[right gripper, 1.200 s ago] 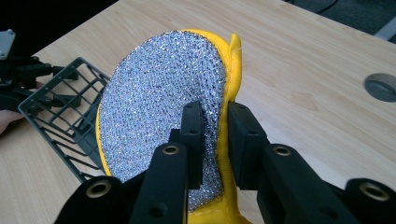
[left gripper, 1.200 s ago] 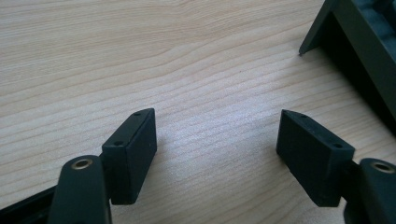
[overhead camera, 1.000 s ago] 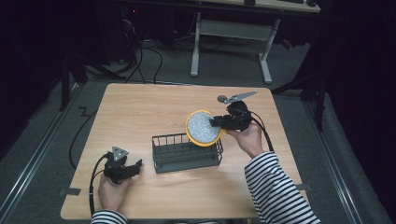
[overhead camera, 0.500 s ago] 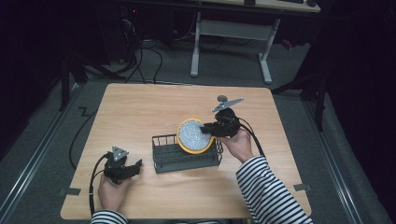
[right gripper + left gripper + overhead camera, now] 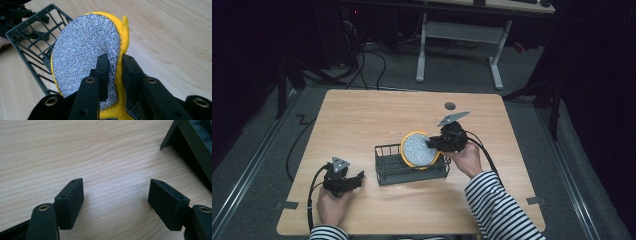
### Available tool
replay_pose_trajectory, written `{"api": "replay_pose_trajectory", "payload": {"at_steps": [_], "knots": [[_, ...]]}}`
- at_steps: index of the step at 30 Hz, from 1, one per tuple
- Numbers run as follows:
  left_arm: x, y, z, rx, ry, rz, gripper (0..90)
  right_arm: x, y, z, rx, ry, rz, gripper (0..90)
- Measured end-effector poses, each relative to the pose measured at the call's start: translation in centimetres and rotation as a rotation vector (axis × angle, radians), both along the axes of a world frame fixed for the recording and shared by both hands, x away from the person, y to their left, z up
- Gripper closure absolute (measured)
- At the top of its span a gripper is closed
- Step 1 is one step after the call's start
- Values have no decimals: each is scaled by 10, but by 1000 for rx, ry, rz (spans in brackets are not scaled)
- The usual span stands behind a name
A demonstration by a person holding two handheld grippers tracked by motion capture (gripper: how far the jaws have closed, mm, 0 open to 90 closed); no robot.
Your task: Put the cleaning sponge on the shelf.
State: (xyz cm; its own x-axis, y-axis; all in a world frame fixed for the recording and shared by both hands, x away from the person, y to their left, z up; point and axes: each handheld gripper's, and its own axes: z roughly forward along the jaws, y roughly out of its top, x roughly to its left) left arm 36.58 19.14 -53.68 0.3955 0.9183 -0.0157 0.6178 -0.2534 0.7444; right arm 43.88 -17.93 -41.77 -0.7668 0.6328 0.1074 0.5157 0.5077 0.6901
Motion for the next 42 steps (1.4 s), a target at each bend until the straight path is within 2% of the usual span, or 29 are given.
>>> {"api": "replay_pose_trajectory", "payload": {"at_steps": [13, 18, 27, 33, 38, 42], "knots": [[0, 0, 0, 0, 0, -1, 290, -5, 0, -8, -38, 16, 6, 769], [0, 0, 0, 1, 0, -1, 290, -6, -3, -10, -42, 32, -6, 769], [0, 0, 0, 1, 0, -1, 291, -8, -4, -10, -38, 30, -11, 748], [0, 0, 0, -1, 0, -1, 291, -8, -4, -7, -33, 41, -36, 652], [0, 0, 0, -2, 1, -2, 289, -10, -7, -4, -37, 28, -61, 542], [0, 0, 0, -1, 1, -3, 288, -11, -11, 0, -21, 8, -77, 492]]}}
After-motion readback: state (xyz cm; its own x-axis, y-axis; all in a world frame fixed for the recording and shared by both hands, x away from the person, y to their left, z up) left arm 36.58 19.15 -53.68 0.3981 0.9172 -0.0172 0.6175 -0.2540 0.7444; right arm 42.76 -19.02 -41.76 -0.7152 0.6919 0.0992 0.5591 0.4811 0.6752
